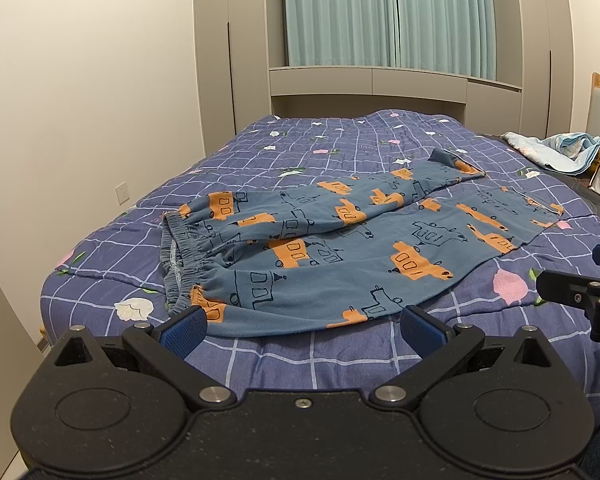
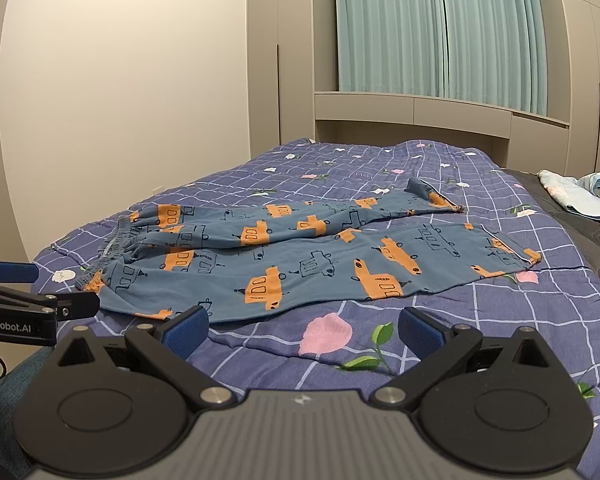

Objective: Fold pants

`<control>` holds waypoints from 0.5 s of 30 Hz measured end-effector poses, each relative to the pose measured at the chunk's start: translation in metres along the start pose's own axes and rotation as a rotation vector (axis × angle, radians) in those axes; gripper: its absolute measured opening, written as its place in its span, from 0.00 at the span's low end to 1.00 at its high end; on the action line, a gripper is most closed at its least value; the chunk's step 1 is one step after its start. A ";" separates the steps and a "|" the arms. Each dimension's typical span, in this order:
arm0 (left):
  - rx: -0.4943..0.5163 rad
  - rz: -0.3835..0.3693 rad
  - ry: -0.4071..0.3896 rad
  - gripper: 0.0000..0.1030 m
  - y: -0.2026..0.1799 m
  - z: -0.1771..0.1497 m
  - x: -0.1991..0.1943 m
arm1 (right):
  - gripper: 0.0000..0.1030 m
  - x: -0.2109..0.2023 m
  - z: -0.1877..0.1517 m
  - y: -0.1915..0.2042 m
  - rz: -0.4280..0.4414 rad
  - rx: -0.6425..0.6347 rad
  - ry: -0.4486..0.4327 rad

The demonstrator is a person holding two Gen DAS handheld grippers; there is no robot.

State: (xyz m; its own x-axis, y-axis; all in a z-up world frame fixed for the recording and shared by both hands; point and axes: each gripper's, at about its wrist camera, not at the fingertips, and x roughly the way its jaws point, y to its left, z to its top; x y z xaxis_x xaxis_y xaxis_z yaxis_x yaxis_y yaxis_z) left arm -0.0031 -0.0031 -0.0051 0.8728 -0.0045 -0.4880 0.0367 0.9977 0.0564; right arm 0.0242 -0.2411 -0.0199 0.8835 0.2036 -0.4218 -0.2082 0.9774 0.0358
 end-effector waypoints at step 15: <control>-0.002 0.003 0.007 1.00 0.001 -0.003 0.001 | 1.00 0.000 -0.002 0.002 0.000 -0.001 0.001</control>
State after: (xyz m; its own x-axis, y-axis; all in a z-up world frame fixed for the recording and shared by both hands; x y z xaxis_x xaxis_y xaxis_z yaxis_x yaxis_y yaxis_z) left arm -0.0038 -0.0020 -0.0079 0.8697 -0.0015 -0.4936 0.0337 0.9978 0.0563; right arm 0.0232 -0.2393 -0.0218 0.8830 0.2039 -0.4228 -0.2087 0.9773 0.0353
